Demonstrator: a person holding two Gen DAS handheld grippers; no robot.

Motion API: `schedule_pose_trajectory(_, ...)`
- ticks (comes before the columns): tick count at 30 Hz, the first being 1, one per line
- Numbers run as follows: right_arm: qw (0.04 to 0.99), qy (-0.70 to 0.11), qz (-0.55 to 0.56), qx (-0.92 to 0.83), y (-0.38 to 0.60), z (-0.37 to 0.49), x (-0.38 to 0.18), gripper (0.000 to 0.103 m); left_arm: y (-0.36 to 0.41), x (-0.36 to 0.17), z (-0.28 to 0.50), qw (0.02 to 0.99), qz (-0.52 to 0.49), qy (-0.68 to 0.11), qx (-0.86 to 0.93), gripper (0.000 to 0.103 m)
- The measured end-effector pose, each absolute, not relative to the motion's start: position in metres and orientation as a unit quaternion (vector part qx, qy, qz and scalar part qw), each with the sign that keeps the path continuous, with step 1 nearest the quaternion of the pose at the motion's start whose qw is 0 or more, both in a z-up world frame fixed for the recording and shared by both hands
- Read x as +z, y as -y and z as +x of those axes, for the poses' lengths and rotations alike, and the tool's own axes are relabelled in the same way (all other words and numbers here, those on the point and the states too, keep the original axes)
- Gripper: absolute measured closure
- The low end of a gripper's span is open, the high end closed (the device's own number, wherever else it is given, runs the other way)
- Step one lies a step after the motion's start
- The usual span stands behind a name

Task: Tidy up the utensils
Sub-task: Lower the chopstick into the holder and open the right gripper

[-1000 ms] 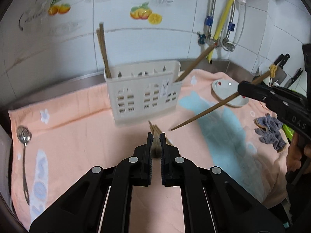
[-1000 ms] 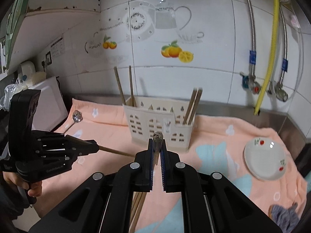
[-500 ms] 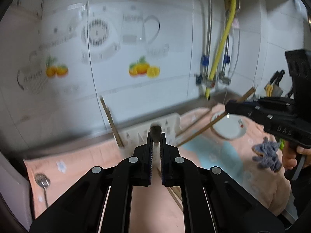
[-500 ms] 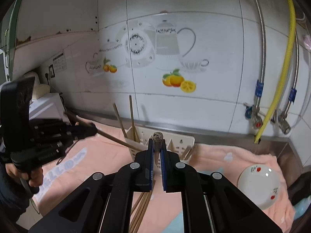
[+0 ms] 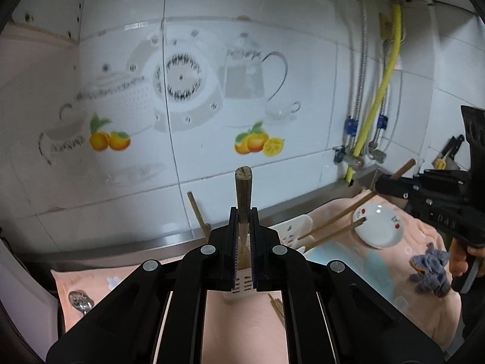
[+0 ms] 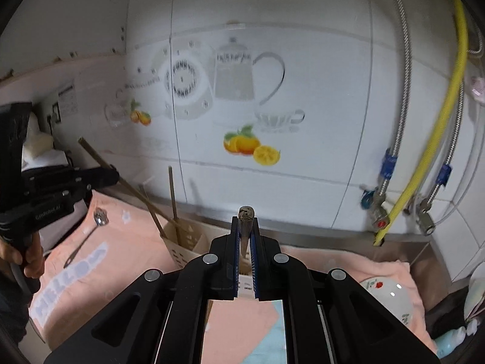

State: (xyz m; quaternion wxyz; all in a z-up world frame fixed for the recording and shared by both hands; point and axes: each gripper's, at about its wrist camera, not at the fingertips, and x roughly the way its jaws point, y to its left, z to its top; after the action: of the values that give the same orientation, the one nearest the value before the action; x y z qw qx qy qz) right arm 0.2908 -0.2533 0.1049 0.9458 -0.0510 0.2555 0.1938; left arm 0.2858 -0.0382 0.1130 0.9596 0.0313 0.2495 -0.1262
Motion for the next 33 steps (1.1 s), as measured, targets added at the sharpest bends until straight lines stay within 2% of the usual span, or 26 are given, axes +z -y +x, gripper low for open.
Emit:
schedule_pose_trajectory(13,0.928,-0.317,-0.073,0.183,0.234,0.328,0.05,0.097,0.028,0.059,0.329,0.938,0.005,-0.325,-0.122,0.097)
schedule_pose_trajectory(22,0.929,-0.315,-0.071,0.179,0.233,0.332,0.044,0.095,0.025,0.049,0.332,0.934,-0.004,-0.335,-0.126,0.095)
schedule_pose_trajectory(25,0.932,-0.307,-0.071,0.176,0.234,0.328,0.046,0.089,0.025,0.051,0.33,0.935,-0.003,-0.332,-0.126,0.09)
schedule_pose_trajectory(33,0.942,-0.274,-0.075,0.176,0.24,0.294,0.062,0.079,0.024,0.069,0.304,0.943,-0.001,-0.307,-0.127,0.067)
